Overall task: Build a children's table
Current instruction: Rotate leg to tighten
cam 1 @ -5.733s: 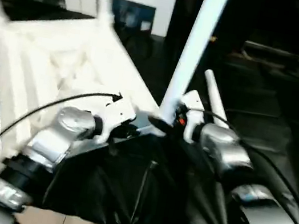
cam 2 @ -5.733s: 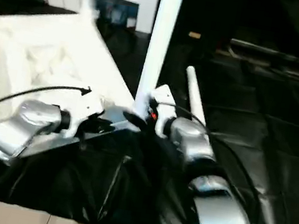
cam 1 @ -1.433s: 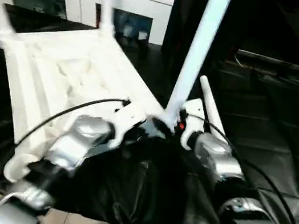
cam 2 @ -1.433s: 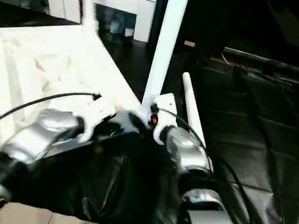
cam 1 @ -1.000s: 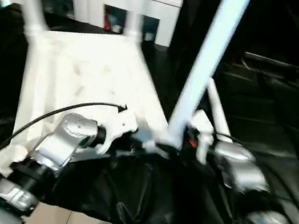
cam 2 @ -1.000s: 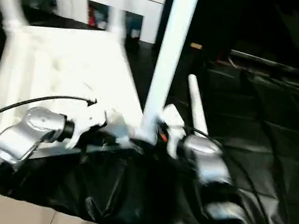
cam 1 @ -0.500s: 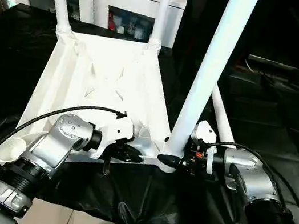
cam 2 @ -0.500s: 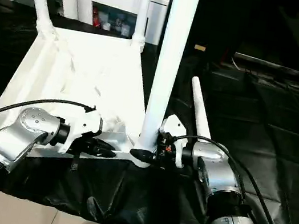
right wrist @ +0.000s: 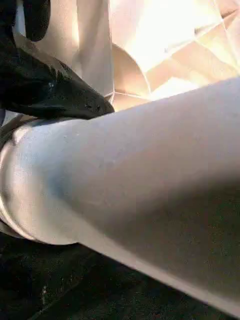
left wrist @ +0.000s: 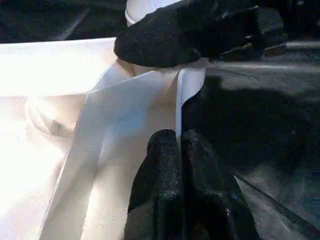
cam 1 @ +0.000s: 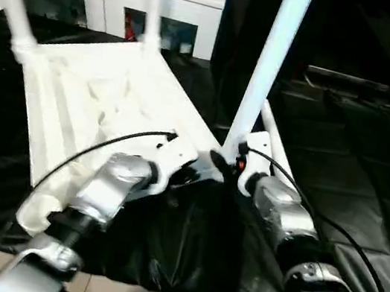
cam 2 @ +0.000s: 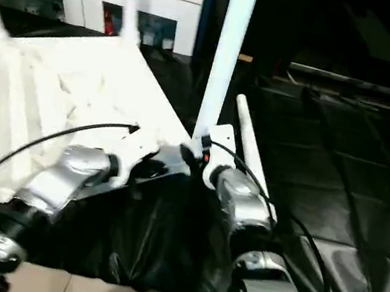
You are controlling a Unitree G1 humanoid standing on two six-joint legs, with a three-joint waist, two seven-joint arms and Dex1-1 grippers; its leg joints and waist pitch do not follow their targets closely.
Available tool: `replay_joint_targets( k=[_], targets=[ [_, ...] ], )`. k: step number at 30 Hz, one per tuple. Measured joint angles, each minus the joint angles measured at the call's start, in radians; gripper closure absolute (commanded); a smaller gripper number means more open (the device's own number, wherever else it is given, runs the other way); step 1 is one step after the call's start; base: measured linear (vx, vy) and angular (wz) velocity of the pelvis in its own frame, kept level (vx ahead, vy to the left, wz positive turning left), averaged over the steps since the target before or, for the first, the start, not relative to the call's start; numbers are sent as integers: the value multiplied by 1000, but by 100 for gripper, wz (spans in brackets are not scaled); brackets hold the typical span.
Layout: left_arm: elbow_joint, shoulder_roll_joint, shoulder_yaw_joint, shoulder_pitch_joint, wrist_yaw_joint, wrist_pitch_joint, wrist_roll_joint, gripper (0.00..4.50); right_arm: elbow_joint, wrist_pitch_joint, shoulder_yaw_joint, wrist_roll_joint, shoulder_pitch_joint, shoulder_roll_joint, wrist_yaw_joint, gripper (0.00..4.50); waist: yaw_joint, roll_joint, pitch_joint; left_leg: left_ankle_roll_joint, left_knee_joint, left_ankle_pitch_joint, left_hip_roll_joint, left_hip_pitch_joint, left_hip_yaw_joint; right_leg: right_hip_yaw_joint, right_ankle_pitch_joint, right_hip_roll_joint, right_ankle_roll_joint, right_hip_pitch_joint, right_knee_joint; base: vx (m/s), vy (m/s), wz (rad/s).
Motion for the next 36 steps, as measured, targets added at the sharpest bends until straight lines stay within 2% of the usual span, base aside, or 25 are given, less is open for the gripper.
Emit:
replay_joint_targets(
  k=[1,5,7,15,22,24,27,30,33,36],
  targets=[
    [-1,0,0,0,-8,0,0,450,3,-12,0,-3,0,0,8,108,1,1,0,1,-1,0,0,0,0,0,0,0,-1,0,0,0,0,0],
    [-1,2,1,0,-21,0,-1,450,8,-22,-1,-9,0,-2,42,96,1,2,0,1,-3,0,0,0,1,0,0,0,-1,-1,0,0,0,0],
    [-8,19,1,4,-45,-2,-13,450,14,-35,5,-10,0,-16,95,57,-1,2,1,1,-2,0,0,1,1,0,0,0,-1,-1,0,0,0,0],
    [-37,78,-7,24,-176,-40,-29,450,15,-89,69,-15,12,-83,306,57,3,4,2,1,-2,0,0,0,1,0,0,0,-1,-1,0,0,0,0],
    [-58,141,-28,41,-329,-81,-66,450,-75,-86,118,0,66,-185,618,57,12,4,2,3,-2,-1,0,-2,1,0,0,-1,-1,0,-2,0,0,0],
    [-66,153,-31,48,-357,-89,-73,450,-97,-79,125,10,78,-196,667,84,13,4,2,3,-1,-1,0,-1,1,0,0,-1,-1,0,-2,0,0,0],
    [-68,169,-34,54,-400,-105,-83,450,-139,-70,136,23,104,-215,723,90,14,4,2,3,0,-1,0,-1,1,0,0,-1,-1,1,-2,0,0,0],
    [-69,185,-41,59,-439,-119,-93,450,-173,-60,146,34,125,-225,770,116,17,4,2,3,0,-1,0,-1,1,0,0,-1,-1,1,-2,0,0,0],
    [-69,190,-44,60,-462,-126,-94,450,-199,-47,146,35,140,-235,795,152,22,4,2,3,0,-1,0,-1,1,0,0,-1,-1,1,-2,0,0,0],
    [-69,192,-43,61,-471,-129,-94,450,-207,-38,147,35,142,-237,805,159,25,4,2,3,0,-1,1,-1,1,0,0,-1,-1,1,-2,0,0,0]
  ],
)
